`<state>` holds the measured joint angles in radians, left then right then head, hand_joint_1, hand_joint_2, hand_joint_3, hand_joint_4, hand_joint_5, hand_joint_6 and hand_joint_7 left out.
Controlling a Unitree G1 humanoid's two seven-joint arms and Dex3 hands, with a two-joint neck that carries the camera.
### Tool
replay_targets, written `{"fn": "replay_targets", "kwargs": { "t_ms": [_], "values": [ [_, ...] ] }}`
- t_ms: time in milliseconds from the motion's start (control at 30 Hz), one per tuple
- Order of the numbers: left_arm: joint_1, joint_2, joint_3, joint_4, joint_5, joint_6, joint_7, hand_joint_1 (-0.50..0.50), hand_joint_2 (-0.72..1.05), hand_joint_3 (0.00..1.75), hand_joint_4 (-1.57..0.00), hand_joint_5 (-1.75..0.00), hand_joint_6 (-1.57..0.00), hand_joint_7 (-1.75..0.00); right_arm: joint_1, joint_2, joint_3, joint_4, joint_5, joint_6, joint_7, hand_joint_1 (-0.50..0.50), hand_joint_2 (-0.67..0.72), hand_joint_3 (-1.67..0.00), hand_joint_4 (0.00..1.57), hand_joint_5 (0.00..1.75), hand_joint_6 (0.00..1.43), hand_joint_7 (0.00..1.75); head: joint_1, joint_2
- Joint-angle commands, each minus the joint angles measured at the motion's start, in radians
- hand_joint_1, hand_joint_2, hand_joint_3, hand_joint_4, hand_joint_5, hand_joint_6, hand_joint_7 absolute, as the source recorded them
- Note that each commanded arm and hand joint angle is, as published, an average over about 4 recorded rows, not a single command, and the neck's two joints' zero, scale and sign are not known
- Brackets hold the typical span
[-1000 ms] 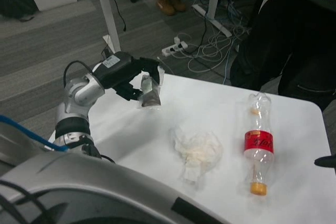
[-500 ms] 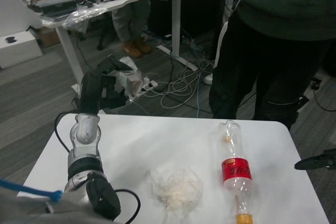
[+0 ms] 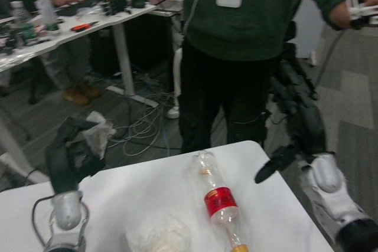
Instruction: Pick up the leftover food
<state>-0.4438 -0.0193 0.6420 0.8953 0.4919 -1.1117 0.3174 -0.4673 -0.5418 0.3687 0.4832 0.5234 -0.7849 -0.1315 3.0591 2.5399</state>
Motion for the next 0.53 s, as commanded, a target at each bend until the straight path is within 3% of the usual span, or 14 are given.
{"fn": "replay_targets", "kwargs": {
  "t_ms": [33,133,267,400,533],
  "values": [
    [-0.020,0.041,-0.035,0.062,-0.033,-0.005,0.002,-0.50,1.05,0.96,-1.57,-1.75,-1.57,-1.61,-0.024,0.020,-0.025,-0.048,-0.051,0.011,-0.005,-0.42,0.41,0.00,0.00,0.00,0.00,0.00,-0.009,0.008],
    [-0.035,0.069,-0.074,0.099,-0.084,-0.004,-0.014,-0.50,1.05,0.96,-1.57,-1.75,-1.57,-1.61,-0.024,0.034,-0.026,-0.069,-0.079,0.023,-0.005,-0.42,0.41,0.00,0.00,0.00,0.00,0.00,-0.007,0.017],
    [-0.052,0.132,-0.167,0.125,-0.208,0.012,-0.079,-0.50,1.05,1.00,-1.57,-1.75,-1.57,-1.61,-0.024,0.046,-0.001,-0.074,-0.089,0.031,-0.005,-0.42,0.41,0.00,0.00,0.00,0.00,0.00,0.014,0.025],
    [-0.047,0.191,-0.242,0.104,-0.289,0.029,-0.096,-0.50,1.05,1.07,-1.57,-1.75,-1.57,-1.61,-0.027,0.045,0.035,-0.078,-0.088,0.036,-0.003,-0.42,0.41,0.00,0.00,0.00,0.00,0.00,0.045,0.029],
    [-0.027,0.202,-0.250,0.022,-0.315,0.059,-0.105,-0.50,1.05,1.13,-1.57,-1.75,-1.57,-1.58,-0.034,0.043,0.062,-0.080,-0.084,0.038,-0.003,-0.42,0.39,0.00,0.00,0.00,0.00,0.00,0.064,0.035]
  ]
}}
